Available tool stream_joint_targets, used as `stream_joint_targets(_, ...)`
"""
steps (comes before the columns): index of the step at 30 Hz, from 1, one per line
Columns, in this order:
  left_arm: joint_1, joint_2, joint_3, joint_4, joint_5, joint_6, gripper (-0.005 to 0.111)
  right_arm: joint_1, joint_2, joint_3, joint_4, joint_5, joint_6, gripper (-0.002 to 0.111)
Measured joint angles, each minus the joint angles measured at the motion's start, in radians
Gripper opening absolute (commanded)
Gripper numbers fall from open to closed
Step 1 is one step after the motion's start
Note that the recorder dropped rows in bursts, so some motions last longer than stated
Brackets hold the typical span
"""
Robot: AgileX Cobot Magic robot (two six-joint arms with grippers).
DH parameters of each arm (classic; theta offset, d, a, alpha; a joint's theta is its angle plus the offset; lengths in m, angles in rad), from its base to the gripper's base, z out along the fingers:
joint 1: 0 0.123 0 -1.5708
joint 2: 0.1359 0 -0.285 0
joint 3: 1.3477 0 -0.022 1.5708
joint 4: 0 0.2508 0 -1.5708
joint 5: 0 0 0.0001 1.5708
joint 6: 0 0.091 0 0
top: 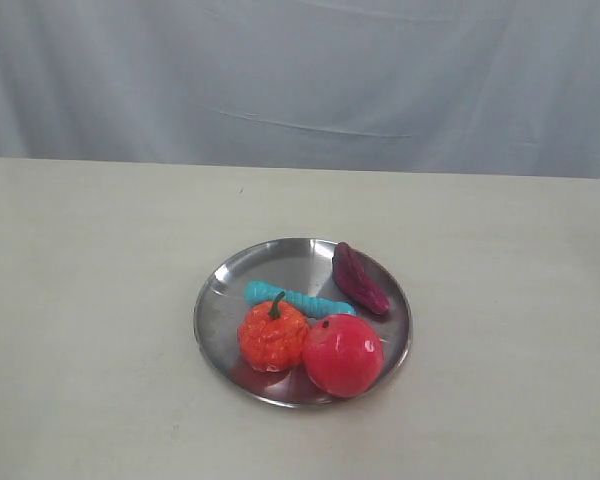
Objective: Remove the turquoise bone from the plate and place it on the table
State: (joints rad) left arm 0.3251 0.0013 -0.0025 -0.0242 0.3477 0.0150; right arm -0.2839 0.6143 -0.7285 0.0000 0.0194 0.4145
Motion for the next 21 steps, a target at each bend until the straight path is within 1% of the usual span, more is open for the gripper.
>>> stream_joint_targets(4, 0.000, 0.000, 0.000, 0.000, 0.000, 0.000, 0.000, 0.000, 0.195, -0.186, 0.000, 0.208, -0.122, 0.000)
stream_joint_targets(8, 0.000, 0.000, 0.000, 0.000, 0.000, 0.000, 0.000, 0.000, 0.364, -0.356, 0.040, 0.432, -0.313, -0.001)
stream_joint_targets(9, 0.000, 0.000, 0.000, 0.000, 0.000, 0.000, 0.000, 0.000, 0.429, -0.425, 0.081, 0.518, -0.415, -0.001)
stream_joint_targets(10, 0.000, 0.000, 0.000, 0.000, 0.000, 0.000, 0.000, 0.000, 0.474, -0.464, 0.122, 0.551, -0.479, -0.001)
stream_joint_targets(11, 0.000, 0.000, 0.000, 0.000, 0.000, 0.000, 0.000, 0.000, 0.539, -0.516, 0.190, 0.600, -0.605, -0.001)
stream_joint_targets(15, 0.000, 0.000, 0.000, 0.000, 0.000, 0.000, 0.000, 0.000, 0.739, -0.653, 0.375, 0.737, -0.898, -0.001)
stream_joint_targets(17, 0.000, 0.000, 0.000, 0.000, 0.000, 0.000, 0.000, 0.000, 0.850, -0.712, 0.422, 0.819, -0.986, -0.001)
stream_joint_targets(21, 0.000, 0.000, 0.000, 0.000, 0.000, 0.000, 0.000, 0.000, 0.983, -0.789, 0.521, 0.918, -1.110, -0.001)
